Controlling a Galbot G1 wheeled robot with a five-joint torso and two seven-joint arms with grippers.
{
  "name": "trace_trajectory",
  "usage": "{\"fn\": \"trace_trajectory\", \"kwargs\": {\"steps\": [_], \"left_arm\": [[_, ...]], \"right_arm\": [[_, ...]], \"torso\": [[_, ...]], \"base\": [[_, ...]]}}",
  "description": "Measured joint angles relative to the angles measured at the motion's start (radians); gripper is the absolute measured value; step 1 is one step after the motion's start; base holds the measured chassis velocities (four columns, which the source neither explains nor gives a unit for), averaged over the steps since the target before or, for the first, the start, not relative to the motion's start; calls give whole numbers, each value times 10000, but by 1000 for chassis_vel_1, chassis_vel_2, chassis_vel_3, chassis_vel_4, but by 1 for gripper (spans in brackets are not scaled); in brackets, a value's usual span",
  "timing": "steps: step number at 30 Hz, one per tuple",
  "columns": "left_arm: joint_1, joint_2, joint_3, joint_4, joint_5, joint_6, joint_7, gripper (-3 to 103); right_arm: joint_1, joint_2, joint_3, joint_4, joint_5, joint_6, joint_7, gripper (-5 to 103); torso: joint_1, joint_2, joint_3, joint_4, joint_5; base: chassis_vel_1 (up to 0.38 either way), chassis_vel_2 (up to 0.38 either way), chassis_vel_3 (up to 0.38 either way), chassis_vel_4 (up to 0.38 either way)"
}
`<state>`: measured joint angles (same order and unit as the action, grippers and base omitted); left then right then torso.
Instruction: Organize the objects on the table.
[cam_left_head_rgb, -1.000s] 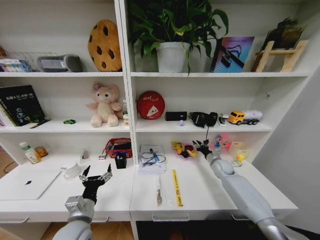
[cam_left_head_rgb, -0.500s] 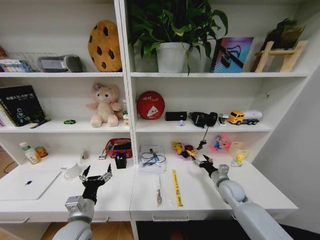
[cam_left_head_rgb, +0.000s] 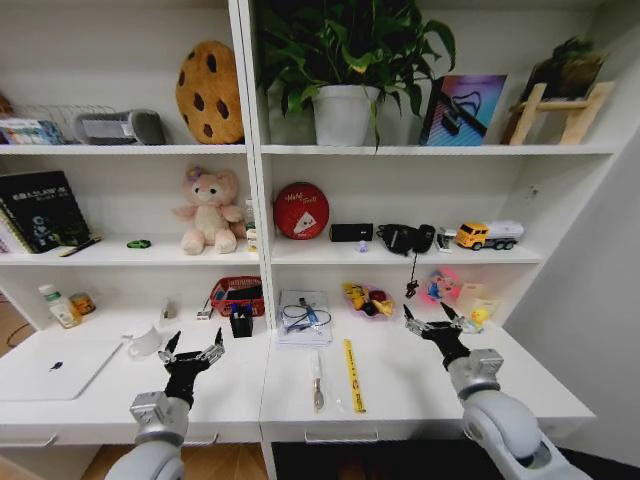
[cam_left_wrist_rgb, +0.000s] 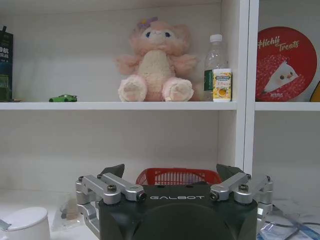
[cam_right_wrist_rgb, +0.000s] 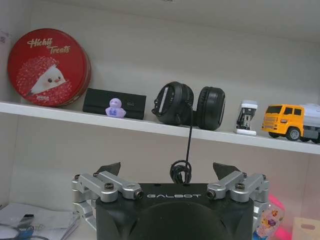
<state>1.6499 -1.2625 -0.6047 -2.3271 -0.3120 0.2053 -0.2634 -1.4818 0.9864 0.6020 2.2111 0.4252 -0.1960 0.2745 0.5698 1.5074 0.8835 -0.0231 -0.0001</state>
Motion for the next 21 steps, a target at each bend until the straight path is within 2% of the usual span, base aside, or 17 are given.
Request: {"fn": "trace_trajectory", "kwargs": {"steps": [9, 21], "left_arm": [[0, 0, 1, 0, 0, 0, 1, 100], [0, 0, -1, 0, 0, 1, -1, 100]], "right_arm": [[-62, 180, -246, -185, -1212, 87, -388, 100], [12, 219, -337, -298, -1619, 188, -628, 100]], "torso": [[2, -1, 1, -3, 2], [3, -3, 1, 0, 0]], "base": [[48, 44, -54, -54], [170, 169, -174, -164]]}}
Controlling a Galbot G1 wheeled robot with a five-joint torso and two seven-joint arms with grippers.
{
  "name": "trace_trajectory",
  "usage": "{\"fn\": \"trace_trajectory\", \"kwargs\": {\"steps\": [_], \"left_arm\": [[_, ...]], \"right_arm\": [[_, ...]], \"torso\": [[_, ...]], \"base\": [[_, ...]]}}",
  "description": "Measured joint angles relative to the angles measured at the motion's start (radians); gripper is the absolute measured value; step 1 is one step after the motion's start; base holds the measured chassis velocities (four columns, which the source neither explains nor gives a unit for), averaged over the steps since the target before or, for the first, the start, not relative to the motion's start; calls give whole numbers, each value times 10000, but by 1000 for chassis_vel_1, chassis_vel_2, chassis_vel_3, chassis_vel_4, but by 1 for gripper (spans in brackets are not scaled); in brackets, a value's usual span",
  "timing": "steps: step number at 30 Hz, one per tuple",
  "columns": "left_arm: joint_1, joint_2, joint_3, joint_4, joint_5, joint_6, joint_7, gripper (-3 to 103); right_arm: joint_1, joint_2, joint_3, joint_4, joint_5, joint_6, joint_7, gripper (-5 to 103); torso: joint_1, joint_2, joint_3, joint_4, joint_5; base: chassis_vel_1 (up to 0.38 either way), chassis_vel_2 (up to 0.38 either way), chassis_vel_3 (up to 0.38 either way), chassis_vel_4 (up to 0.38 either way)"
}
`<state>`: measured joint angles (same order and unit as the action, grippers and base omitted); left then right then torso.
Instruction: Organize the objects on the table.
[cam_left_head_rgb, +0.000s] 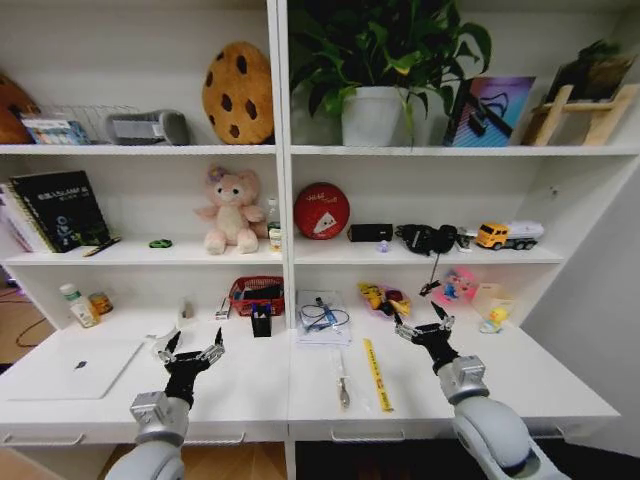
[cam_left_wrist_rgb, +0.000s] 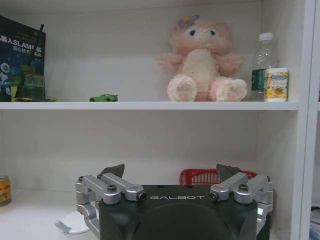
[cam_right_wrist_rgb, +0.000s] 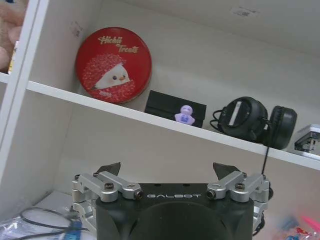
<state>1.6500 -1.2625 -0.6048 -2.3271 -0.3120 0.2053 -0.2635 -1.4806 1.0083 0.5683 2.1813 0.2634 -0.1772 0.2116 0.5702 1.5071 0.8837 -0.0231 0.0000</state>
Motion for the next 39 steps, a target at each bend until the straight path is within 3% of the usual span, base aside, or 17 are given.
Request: {"fn": "trace_trajectory", "kwargs": {"steps": [10, 11, 14, 17, 19, 20, 39], "left_arm": [[0, 0, 0, 0, 0, 0, 1, 100], [0, 0, 0, 0, 0, -1, 3, 100], [0, 0, 0, 0, 0, -1, 0, 100], [0, 0, 0, -1, 0, 0, 2, 100], [0, 0, 1, 0, 0, -1, 3, 100], [0, 0, 0, -1, 0, -1, 2, 100], [0, 0, 0, 0, 0, -1, 3, 100]], "right_arm": [[76, 73, -79, -36, -159, 5, -107, 100], [77, 75, -80, -66, -203, 4, -139, 100], [77, 84, -80, -81, -267, 7, -190, 100], [64, 108, -79, -82, -280, 10, -200, 100], [43, 127, -73, -81, -297, 12, -204, 100], [31, 133, -72, -80, -304, 12, -207, 100], [-30, 207, -92, -54, -340, 5, -225, 100]], "torso": [[0, 0, 0, 0, -6], [-1, 0, 0, -2, 8], [-1, 0, 0, -1, -11], [-2, 1, -1, -2, 12], [-2, 1, -1, -2, -8], [-3, 2, -1, -2, 4], [-2, 1, -1, 0, -5]], "base": [[196, 197, -205, -209], [243, 250, -229, -203], [229, 218, -235, -205], [237, 241, -238, -236], [231, 231, -229, -239], [250, 246, -241, -238], [241, 249, -242, -235]]}}
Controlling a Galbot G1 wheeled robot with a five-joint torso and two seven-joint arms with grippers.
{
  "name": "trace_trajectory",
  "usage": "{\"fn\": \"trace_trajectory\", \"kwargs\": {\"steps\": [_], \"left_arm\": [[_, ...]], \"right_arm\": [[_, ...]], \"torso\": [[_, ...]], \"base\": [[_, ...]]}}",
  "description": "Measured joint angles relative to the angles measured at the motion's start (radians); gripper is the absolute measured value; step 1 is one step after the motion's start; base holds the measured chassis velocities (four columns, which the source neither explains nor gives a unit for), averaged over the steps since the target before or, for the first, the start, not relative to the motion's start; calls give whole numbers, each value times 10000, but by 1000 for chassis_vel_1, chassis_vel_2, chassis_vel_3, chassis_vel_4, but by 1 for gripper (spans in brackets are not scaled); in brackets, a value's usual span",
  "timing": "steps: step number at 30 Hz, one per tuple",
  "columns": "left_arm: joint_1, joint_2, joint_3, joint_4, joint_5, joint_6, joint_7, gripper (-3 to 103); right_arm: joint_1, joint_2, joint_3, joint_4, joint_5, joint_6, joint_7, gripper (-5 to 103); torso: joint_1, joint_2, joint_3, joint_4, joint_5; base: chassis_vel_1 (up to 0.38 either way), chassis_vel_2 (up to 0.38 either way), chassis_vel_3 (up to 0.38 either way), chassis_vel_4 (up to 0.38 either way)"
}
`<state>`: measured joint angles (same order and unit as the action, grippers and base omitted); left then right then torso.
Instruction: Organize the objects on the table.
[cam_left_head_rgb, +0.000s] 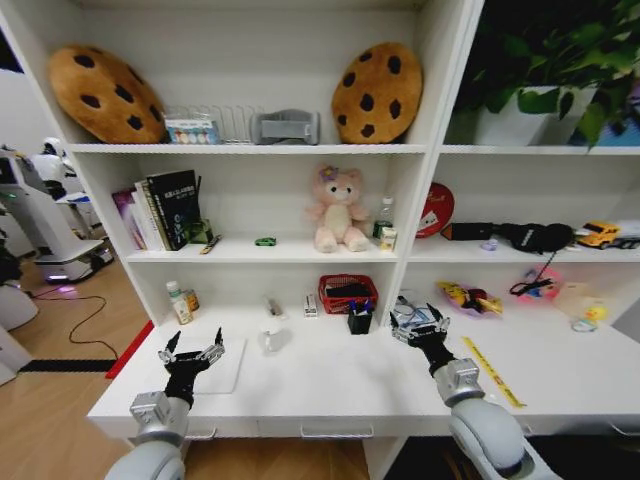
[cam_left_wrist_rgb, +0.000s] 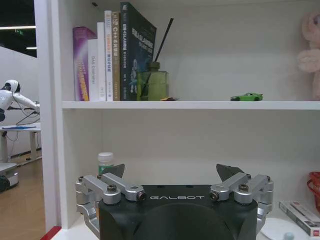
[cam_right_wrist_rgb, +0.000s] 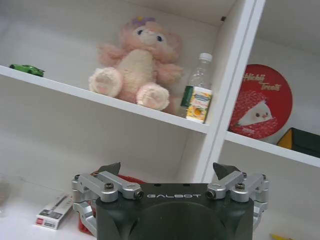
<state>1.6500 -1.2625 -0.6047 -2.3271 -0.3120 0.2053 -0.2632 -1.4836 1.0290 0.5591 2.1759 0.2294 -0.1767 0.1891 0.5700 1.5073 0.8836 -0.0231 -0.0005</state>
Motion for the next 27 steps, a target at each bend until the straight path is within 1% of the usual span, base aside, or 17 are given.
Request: {"fn": "trace_trajectory", "kwargs": {"steps": [1, 3, 4, 5, 6, 8, 9, 10, 11, 13, 14, 15, 17, 21, 24, 27], "left_arm": [[1, 0, 1, 0, 0, 0, 3, 100], [0, 0, -1, 0, 0, 0, -1, 100], [0, 0, 0, 1, 0, 0, -1, 100], [0, 0, 0, 1, 0, 0, -1, 100], [0, 0, 0, 0, 0, 0, -3, 100], [0, 0, 0, 0, 0, 0, -2, 100], [0, 0, 0, 0, 0, 0, -6, 100], [0, 0, -1, 0, 0, 0, -5, 100], [0, 0, -1, 0, 0, 0, -5, 100], [0, 1, -2, 1, 0, 0, -7, 100], [0, 1, -2, 1, 0, 0, -7, 100], [0, 1, -2, 0, 0, 0, -7, 100], [0, 0, 1, 0, 0, 0, -5, 100], [-1, 0, 3, 0, 0, 0, 0, 100], [-1, -1, 4, 0, 0, 0, 2, 100], [-1, -1, 3, 0, 0, 0, 2, 100]], "right_arm": [[-16, 9, 0, 1, -9, 0, 0, 100], [-26, 19, 0, 2, -12, -1, 0, 100], [-28, 32, 2, 4, -39, -4, 36, 100], [-28, 32, 2, 4, -39, -4, 36, 100], [-32, 52, 2, 0, -64, -19, 82, 100], [-35, 76, 2, -10, -89, -31, 117, 100], [-43, 105, 2, -26, -85, 4, 140, 100], [-43, 142, -22, -66, -16, 157, 221, 100], [-43, 142, -22, -66, -16, 157, 221, 100], [-38, 231, -72, -93, 258, 320, 543, 100], [-38, 231, -72, -93, 258, 320, 543, 100], [-33, 264, -74, -94, 365, 365, 714, 100], [-49, 269, -37, -75, 461, 324, 812, 100], [-61, 273, -16, -35, 527, 219, 825, 100], [-61, 303, -34, -35, 527, 179, 802, 100], [-75, 325, -50, -33, 505, 136, 743, 100]], "torso": [[0, 0, 0, 0, 11], [-1, 0, 0, -2, 10], [0, 0, 0, 0, -9], [0, 0, 0, 0, -9], [0, 0, 0, -2, 12], [0, 0, 0, -1, 9], [-1, 1, -1, 0, -4], [-1, 0, 0, 0, 5], [-1, 0, 0, 0, 5], [0, 0, 0, 0, 0], [0, 0, 0, 0, 0], [-1, 1, -1, 0, 4], [1, 0, 1, 0, 8], [1, 0, 1, -4, 7], [3, -1, 2, -2, 9], [3, -1, 1, -1, 3]], "base": [[263, 253, -256, -239], [225, 247, -241, -239], [225, 229, -235, -212], [225, 229, -235, -212], [250, 229, -251, -231], [245, 248, -251, -241], [233, 200, -201, -241], [233, 186, -178, -178], [233, 186, -178, -178], [111, 93, -114, -106], [67, 93, -114, -73], [0, 0, 0, 0], [0, 0, 0, 0], [-46, -50, 23, 46], [-33, -72, 20, 60], [65, -61, -29, 62]]}}
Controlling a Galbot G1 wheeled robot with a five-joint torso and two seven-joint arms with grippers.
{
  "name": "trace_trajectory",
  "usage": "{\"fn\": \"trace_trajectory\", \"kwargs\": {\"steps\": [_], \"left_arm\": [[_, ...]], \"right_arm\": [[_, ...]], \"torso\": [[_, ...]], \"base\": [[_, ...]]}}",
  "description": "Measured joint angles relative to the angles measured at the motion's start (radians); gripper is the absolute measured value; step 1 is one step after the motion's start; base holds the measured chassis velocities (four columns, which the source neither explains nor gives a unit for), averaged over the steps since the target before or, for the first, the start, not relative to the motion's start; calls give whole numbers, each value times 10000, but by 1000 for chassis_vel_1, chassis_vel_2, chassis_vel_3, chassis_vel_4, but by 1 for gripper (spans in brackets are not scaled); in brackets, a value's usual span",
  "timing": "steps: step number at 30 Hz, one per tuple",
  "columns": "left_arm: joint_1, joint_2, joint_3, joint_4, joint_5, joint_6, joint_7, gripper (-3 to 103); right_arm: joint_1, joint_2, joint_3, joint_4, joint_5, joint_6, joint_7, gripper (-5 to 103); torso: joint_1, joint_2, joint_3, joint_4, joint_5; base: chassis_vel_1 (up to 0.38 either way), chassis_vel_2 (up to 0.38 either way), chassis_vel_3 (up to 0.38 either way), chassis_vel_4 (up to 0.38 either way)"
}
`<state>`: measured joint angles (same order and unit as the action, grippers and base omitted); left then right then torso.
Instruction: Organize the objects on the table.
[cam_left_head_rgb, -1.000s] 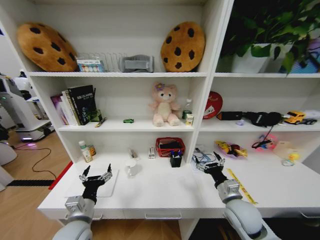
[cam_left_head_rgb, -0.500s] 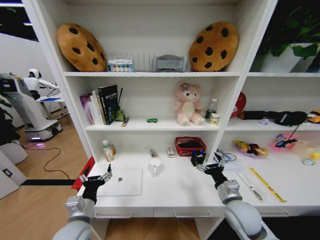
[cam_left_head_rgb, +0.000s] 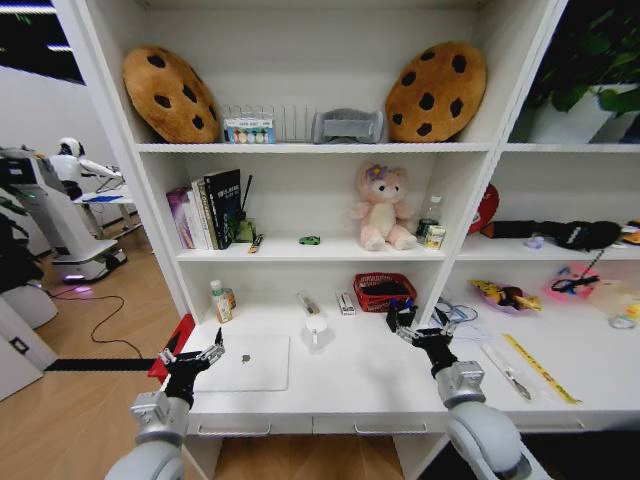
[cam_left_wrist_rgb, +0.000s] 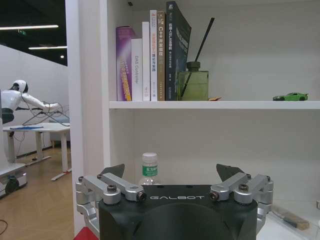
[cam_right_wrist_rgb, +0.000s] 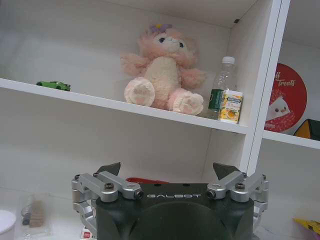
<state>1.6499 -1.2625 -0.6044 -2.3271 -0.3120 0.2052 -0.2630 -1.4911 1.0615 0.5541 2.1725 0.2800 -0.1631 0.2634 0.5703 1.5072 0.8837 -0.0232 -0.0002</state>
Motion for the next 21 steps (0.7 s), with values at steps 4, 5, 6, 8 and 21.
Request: {"fn": "trace_trajectory", "kwargs": {"steps": [4, 5, 6, 8, 21], "left_arm": [[0, 0, -1, 0, 0, 0, 0, 100], [0, 0, -3, 0, 0, 1, -1, 100], [0, 1, -4, 0, 0, 0, -2, 100], [0, 0, -4, 0, 0, 0, -2, 100], [1, 0, -4, 0, -1, 0, -2, 100]], "right_arm": [[-42, 15, 1, 9, -25, -23, -58, 100], [-77, 23, 7, 27, -71, -24, -87, 100], [-104, 32, 18, 44, -102, -24, -112, 100], [-141, 42, 34, 74, -134, -24, -134, 100], [-286, -17, 70, 286, -149, -50, -216, 100]], "torso": [[0, 0, 0, 1, 2], [-1, 0, -1, 1, 0], [0, 0, 0, 2, -3], [-2, 0, -1, 0, 3], [-8, 3, -3, 0, -4]], "base": [[130, -61, -133, 95], [163, -132, -137, 140], [210, -159, -192, 140], [210, -174, -201, 168], [249, -262, -249, 263]]}}
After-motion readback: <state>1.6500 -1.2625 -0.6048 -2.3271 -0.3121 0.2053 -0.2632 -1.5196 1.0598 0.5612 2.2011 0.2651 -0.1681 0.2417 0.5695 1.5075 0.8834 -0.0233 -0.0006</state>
